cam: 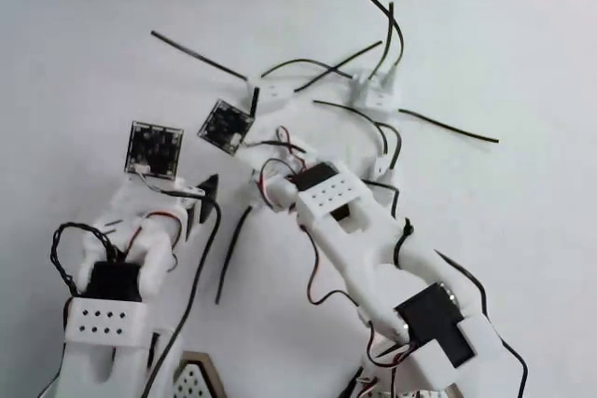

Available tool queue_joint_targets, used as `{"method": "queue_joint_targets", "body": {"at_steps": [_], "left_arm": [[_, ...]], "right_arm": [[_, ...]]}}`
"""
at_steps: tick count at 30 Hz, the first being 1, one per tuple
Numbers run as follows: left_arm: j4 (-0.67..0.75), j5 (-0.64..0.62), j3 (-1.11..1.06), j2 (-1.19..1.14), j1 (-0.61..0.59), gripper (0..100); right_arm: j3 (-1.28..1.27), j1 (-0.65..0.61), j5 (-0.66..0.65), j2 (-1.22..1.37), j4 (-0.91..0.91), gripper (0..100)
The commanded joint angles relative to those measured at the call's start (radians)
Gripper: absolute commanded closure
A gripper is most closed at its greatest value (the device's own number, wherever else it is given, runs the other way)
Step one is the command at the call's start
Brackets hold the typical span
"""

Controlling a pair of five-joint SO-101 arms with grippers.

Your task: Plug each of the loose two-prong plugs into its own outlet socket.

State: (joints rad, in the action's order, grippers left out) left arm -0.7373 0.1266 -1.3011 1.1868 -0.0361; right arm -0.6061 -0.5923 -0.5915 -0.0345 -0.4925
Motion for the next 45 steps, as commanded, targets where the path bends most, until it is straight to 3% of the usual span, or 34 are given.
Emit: {"method": "queue_joint_targets", "body": {"at_steps": [1,24,29,45], "left_arm": [[0.023,-0.002,0.006,0.022,0.001,75],[0.023,-0.002,0.006,0.022,0.001,75],[0.023,-0.002,0.006,0.022,0.001,75],[0.023,-0.002,0.006,0.022,0.001,75]], "right_arm": [[0.043,-0.001,-0.002,-0.008,-0.010,98.1],[0.034,0.036,-0.002,0.061,-0.021,98.1],[0.032,0.028,0.002,-0.016,-0.108,98.1],[0.071,0.008,0.133,0.068,-0.119,98.1]]}}
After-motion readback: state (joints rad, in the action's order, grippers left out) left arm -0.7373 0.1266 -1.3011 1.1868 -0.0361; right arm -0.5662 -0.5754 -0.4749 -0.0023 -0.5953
